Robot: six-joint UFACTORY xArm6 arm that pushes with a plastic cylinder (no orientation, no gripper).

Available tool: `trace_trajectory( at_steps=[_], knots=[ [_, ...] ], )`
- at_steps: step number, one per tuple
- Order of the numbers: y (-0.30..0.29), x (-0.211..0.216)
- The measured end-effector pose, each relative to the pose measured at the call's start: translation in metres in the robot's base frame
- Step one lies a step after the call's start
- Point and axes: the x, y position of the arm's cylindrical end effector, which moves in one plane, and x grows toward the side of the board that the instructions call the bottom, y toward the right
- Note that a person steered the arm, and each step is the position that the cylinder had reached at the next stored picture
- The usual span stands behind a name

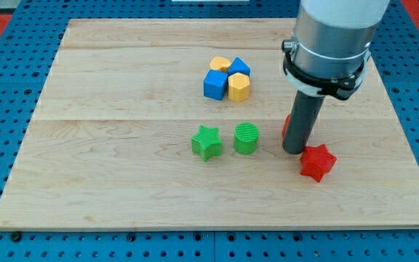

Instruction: Place the green circle to the top right side of the red circle

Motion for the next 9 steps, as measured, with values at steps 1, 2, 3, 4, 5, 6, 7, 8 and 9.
trace_trajectory(
  at_steps=[1,2,3,4,5,6,7,8,9],
  knots=[
    [0.018,0.014],
    [0.019,0.032],
    [-0.023,0.024],
    [-0.088,0.032],
    [-0.099,-0.007],
    [-0.068,-0.024],
    [-0.020,-0.024],
    [-0.002,-0.036],
    [0.005,-0.067]
  ],
)
